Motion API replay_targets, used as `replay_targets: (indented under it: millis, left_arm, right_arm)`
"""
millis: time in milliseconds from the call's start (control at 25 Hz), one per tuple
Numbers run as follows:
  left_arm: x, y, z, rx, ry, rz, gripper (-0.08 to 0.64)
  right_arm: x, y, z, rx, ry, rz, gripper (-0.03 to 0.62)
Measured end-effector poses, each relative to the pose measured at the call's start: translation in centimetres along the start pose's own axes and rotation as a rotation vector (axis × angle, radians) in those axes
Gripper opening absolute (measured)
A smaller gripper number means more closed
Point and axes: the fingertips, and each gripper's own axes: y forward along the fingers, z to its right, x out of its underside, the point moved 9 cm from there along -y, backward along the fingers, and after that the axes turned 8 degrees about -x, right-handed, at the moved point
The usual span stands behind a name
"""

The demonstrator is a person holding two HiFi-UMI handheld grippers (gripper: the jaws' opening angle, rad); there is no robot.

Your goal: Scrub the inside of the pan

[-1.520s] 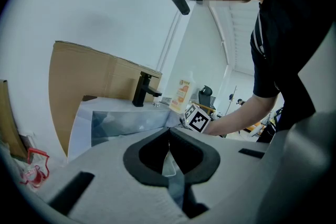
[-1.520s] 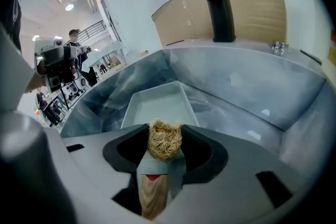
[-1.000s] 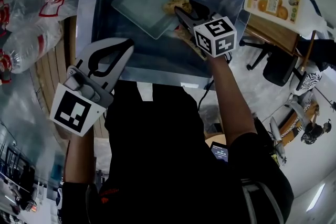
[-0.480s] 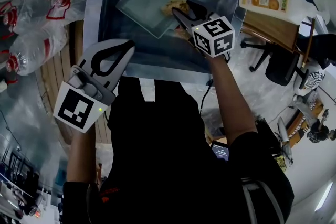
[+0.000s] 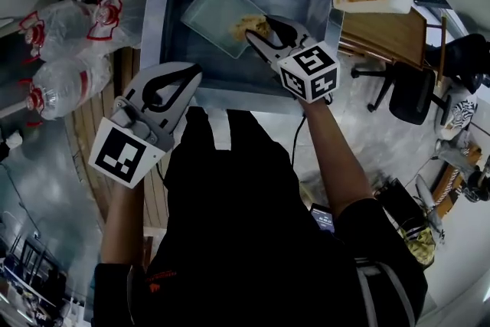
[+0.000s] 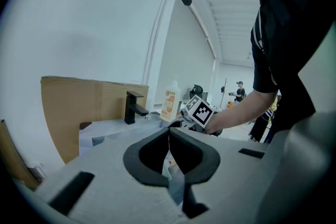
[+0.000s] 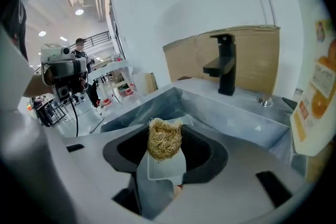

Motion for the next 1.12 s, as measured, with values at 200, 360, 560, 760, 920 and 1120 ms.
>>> replay_targets:
  millis: [200, 360, 560, 760, 920, 1120]
  left_arm:
    - [-1.5, -1.8, 0.5, 0.012, 0.047, 0.042, 0.018]
    - [-2.8, -3.1, 1.2, 0.021, 0.082, 0.074, 0.018]
    - [-4.2, -4.3, 1.5, 0.025, 0.105, 0.104, 0.018]
    - [-5.6, -5.5, 1.4, 0.026, 0.133, 0.128, 0.018]
    - [-6.5, -6.0, 0.9, 0.021, 0.147, 0.150, 0.020]
    - [-7.3, -6.3, 0.6, 0.015, 0.157, 0.173, 0.019]
  right_arm:
    - [-2.5, -2.4, -3.1, 0.023, -0.040, 0.068, 0.193]
    - [-4.5, -4.3, -5.4, 0.028, -0.054, 0.136, 0.193]
    - [-6.7, -6.6, -7.6, 0.037, -0.067, 0.212, 0.193]
    - [-7.9, -8.3, -9.4, 0.042, -0.071, 0.259, 0.193]
    - [-8.9, -9.1, -10.3, 0.040, -0.083, 0.283, 0.193]
    - [-9.8, -9.7, -11.2, 0.019, -0.084, 0.312, 0.193]
